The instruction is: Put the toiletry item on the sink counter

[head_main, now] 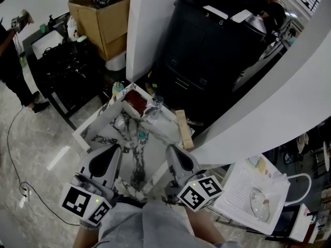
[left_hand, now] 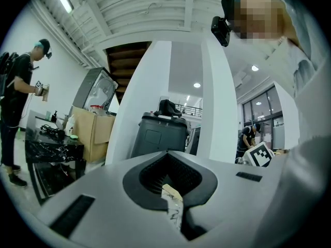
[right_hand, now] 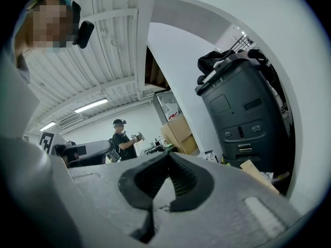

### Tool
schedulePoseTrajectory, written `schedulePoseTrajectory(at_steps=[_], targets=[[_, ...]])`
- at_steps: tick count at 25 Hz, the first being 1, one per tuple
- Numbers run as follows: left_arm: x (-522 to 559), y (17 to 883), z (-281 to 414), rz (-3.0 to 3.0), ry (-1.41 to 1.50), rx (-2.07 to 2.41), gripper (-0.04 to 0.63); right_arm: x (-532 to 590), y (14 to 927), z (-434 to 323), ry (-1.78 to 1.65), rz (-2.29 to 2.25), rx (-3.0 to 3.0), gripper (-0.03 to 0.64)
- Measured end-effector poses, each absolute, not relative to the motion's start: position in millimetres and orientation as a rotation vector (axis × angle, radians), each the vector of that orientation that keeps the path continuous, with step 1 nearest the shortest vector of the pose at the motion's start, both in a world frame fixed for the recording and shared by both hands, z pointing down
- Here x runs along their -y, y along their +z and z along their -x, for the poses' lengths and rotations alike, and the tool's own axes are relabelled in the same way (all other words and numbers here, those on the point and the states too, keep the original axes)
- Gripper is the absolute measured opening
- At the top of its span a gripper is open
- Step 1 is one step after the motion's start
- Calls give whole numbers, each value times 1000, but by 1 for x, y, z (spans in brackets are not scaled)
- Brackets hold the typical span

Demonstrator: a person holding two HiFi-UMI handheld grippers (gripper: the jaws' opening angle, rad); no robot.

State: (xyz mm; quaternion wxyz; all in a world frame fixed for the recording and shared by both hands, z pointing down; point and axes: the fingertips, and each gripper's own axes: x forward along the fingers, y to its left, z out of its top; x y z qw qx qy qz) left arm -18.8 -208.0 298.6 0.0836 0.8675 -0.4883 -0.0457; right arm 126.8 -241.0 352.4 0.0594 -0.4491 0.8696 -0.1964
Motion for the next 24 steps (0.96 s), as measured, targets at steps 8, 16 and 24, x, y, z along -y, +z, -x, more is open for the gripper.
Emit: schedulePoseTrajectory(at_steps=[8,16,24], targets=[[210,302,17,-2587,-138,1453,5,242,354,-127,-594,1355,-2642,-2],[210,302,16,-2586,-132,1456,5,241,358,-127,-617,1341,-2648,-2],[210,303,15,-2581,-125,1456,5,240,362,-127,-638,1333,-2662,-3]])
